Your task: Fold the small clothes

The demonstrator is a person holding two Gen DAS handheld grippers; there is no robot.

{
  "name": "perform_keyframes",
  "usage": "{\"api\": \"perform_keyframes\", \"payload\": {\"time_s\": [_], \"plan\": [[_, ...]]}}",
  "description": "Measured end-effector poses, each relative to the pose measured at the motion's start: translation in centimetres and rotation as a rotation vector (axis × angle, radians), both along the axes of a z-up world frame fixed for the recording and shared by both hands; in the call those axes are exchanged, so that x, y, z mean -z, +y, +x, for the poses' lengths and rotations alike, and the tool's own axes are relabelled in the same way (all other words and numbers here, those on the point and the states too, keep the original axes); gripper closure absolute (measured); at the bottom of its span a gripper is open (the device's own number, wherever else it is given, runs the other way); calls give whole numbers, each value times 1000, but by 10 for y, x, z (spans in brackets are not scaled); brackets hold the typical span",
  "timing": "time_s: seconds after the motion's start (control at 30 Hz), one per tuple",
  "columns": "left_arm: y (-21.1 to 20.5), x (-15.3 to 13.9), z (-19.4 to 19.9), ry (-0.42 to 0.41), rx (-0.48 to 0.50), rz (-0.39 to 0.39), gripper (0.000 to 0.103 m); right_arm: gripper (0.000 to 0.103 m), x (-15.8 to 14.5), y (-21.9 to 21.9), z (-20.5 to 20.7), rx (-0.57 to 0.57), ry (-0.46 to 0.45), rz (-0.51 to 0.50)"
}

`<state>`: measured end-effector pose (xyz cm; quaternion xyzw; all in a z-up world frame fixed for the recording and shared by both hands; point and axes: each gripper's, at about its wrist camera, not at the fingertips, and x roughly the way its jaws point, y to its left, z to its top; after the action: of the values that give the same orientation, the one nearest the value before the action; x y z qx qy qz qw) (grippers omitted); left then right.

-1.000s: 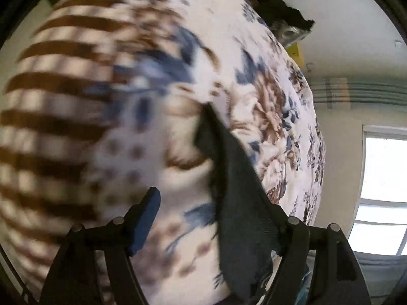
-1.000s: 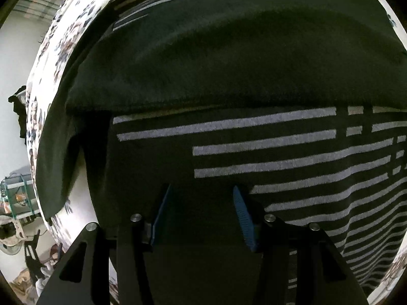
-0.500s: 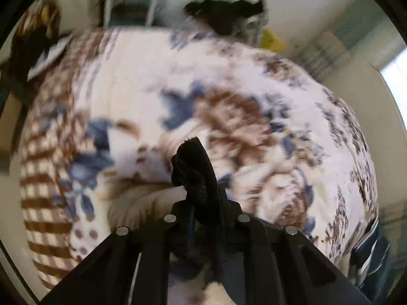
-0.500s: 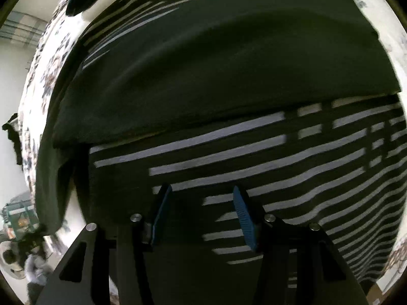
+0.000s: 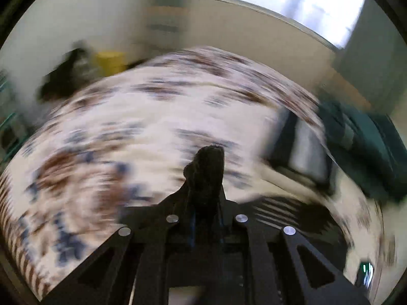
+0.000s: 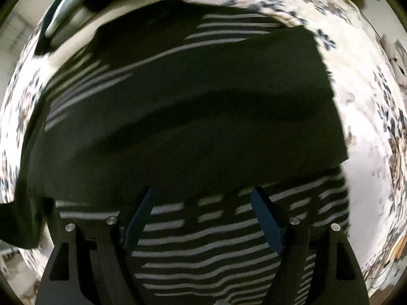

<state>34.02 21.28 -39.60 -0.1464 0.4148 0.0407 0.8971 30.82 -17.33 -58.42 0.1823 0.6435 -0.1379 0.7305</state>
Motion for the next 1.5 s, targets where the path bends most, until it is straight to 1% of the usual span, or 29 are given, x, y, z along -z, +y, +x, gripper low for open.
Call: {"api": "perform_keyframes", "payload": {"time_s": [0.07,0.17,0.2,0.23,0.3,0.43,0.53,0.6,0.67,0.7,0.73,0.8,0.83,0.87,0.93,0.97,1.0,1.03,1.07,1.13,1.2,1.23,1.3,1.33,1.37,1.4,1.43,1.47,1.5], "plan": [[-69,6,16,10,151,-9,93,23,-5,-25,-6,33,-8,15],[-164,20,27,33,331,-69,93,23,-11,-68,-28,77,2,28],[-189,24,27,41,375,-89,93,23,-12,-78,-34,95,4,33],[-227,34,27,60,440,-117,93,23,-14,-92,-44,113,9,38],[-282,44,24,82,522,-135,93,23,-14,-114,-65,147,30,37],[-353,65,18,160,633,-125,90,23,-6,-141,-107,210,87,42],[-379,77,9,209,657,-49,86,23,-4,-160,-131,247,114,61],[-373,76,-1,192,656,-42,67,23,-7,-171,-144,272,119,74],[-355,78,-8,187,638,-18,4,23,-14,-177,-157,294,105,90],[-342,82,-11,197,621,-3,0,23,-20,-184,-161,303,94,101],[-327,84,-16,204,601,17,0,23,-25,-188,-163,309,84,109],[-287,92,-22,239,526,96,0,23,-40,-201,-163,320,43,128],[-254,99,-30,271,466,138,0,23,-46,-204,-156,323,23,138],[-235,106,-37,288,436,155,0,23,-55,-204,-146,323,-12,160],[-191,121,-54,323,356,222,0,23,-64,-206,-127,296,-63,206],[-162,135,-68,366,306,270,0,24,-66,-200,-111,276,-84,220],[-150,144,-74,393,286,292,0,26,-66,-196,-92,251,-99,227],[-132,157,-84,439,254,317,0,38,-64,-190,-68,214,-106,225],[-113,170,-94,484,219,329,0,45,-61,-182,-47,177,-107,223],[-89,188,-109,542,169,321,0,45,-45,-168,-8,82,-70,215],[-76,196,-116,555,149,280,0,45,-29,-154,23,-20,-37,196],[-73,200,-118,555,142,254,0,45,-21,-143,35,-109,-7,195],[-71,204,-118,559,133,232,0,45,-5,-122,50,-260,98,178],[-72,207,-117,562,132,228,0,45,2,-111,53,-343,143,149],[-73,212,-115,565,132,225,0,47,7,-101,54,-409,180,72],[-73,215,-115,565,129,219,0,56,9,-97,56,-443,186,-5],[-71,217,-114,559,116,201,0,82,9,-99,60,-441,171,-76],[-69,217,-116,555,110,190,0,85,4,-111,67,-372,138,-157],[-68,218,-116,553,107,181,0,85,-2,-124,72,-296,110,-192]]}}
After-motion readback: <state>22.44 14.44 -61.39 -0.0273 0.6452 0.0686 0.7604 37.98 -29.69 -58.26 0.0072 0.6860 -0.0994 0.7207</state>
